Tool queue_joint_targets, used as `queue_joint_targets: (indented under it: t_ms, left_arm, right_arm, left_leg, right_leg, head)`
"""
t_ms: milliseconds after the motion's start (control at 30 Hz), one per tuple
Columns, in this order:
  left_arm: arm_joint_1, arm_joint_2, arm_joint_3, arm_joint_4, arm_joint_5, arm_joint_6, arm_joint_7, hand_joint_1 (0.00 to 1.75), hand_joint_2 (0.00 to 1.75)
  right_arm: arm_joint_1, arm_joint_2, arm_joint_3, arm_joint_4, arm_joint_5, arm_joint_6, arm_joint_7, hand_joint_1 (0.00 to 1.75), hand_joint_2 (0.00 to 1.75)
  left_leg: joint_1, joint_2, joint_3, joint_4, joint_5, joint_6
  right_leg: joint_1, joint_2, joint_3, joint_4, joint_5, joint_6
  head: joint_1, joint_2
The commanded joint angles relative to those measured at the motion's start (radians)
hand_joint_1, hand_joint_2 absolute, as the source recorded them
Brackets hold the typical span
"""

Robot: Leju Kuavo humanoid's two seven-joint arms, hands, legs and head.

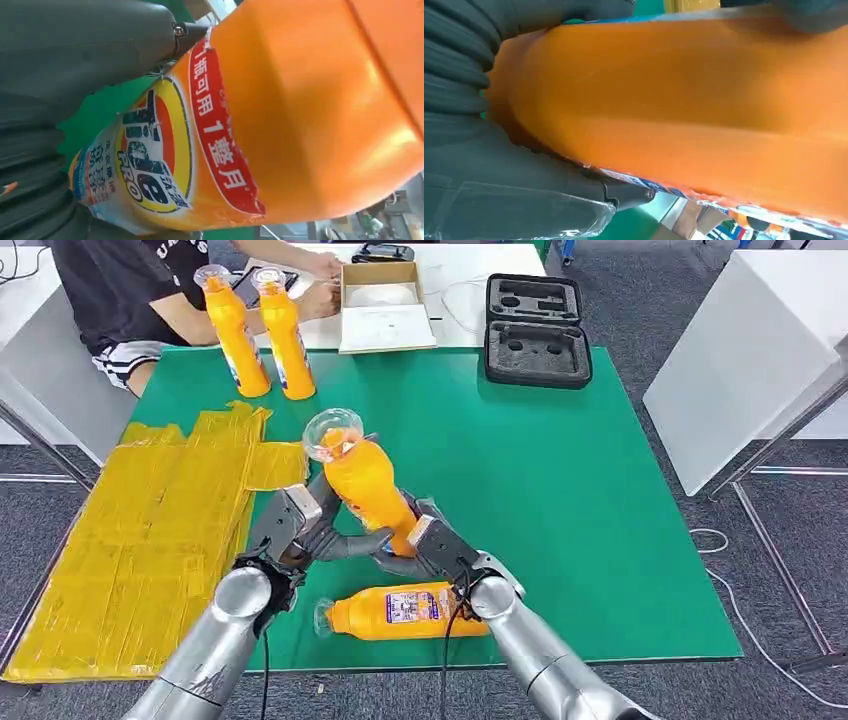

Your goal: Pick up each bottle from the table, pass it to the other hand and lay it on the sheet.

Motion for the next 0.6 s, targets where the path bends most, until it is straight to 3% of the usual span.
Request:
queue_joint_targets:
  t_ms: [33, 267, 300, 333, 467, 500, 533, 600]
  left_arm:
    - [-0.069, 0.006, -0.024, 0.158, 0.1, -0.038, 0.046, 0.0, 1.75]
    - [-0.079, -0.009, 0.017, 0.207, 0.235, -0.057, 0.026, 0.0, 1.75]
    - [-0.075, -0.01, 0.023, 0.194, 0.256, -0.05, 0.013, 0.0, 1.75]
    - [-0.073, -0.011, 0.027, 0.187, 0.268, -0.047, 0.006, 0.0, 1.75]
    - [-0.065, -0.007, 0.031, 0.146, 0.317, -0.037, -0.015, 0.02, 1.75]
    - [-0.061, -0.006, 0.034, 0.134, 0.332, -0.036, -0.02, 1.4, 1.75]
    - [-0.056, -0.005, 0.038, 0.123, 0.35, -0.033, -0.028, 1.61, 1.75]
    - [-0.054, 0.002, 0.03, 0.112, 0.367, -0.021, -0.033, 1.75, 1.75]
  right_arm:
    - [-0.064, 0.003, 0.058, 0.08, 0.004, -0.023, 0.004, 1.75, 1.75]
    - [-0.074, 0.011, 0.074, 0.104, 0.016, -0.041, 0.015, 1.75, 1.75]
    - [-0.075, 0.009, 0.074, 0.111, 0.016, -0.042, 0.014, 1.75, 1.75]
    - [-0.076, 0.008, 0.074, 0.114, 0.017, -0.044, 0.013, 1.75, 1.75]
    - [-0.076, 0.006, 0.075, 0.119, 0.018, -0.047, 0.01, 1.75, 1.75]
    - [-0.077, 0.006, 0.075, 0.119, 0.018, -0.048, 0.009, 1.75, 1.75]
    - [-0.078, 0.007, 0.076, 0.123, 0.018, -0.048, 0.008, 1.75, 1.75]
    - [-0.081, 0.007, 0.078, 0.134, 0.017, -0.047, 0.005, 1.75, 1.75]
  left_leg:
    - [0.001, 0.003, 0.006, 0.001, -0.003, -0.003]
    - [0.001, 0.003, 0.005, 0.001, -0.002, -0.003]
    - [0.002, 0.005, 0.01, 0.003, -0.006, -0.006]
    - [0.001, 0.002, 0.004, 0.001, -0.002, -0.003]
    - [0.001, 0.003, 0.005, 0.001, -0.003, -0.003]
    - [0.001, 0.001, 0.003, 0.0, -0.001, -0.002]
    - [0.001, 0.001, 0.004, 0.001, -0.002, -0.002]
    - [0.001, 0.003, 0.006, 0.001, -0.003, -0.003]
  right_leg:
    - [0.001, 0.001, 0.006, 0.0, -0.002, -0.001]
    - [0.001, 0.001, 0.005, 0.0, -0.002, -0.001]
    - [0.002, 0.002, 0.011, 0.001, -0.005, -0.003]
    - [0.001, 0.0, 0.005, 0.0, -0.002, -0.001]
    - [0.002, 0.001, 0.006, 0.0, -0.003, -0.001]
    - [0.001, 0.0, 0.003, -0.001, -0.001, -0.001]
    - [0.001, 0.0, 0.004, 0.0, -0.002, -0.001]
    - [0.001, 0.001, 0.006, 0.0, -0.003, -0.001]
  head:
    - [0.0, 0.0]
    - [0.0, 0.0]
    - [0.0, 0.0]
    - [0.0, 0.0]
    - [0.0, 0.0]
    - [0.0, 0.0]
    - [0.0, 0.0]
    - [0.0, 0.0]
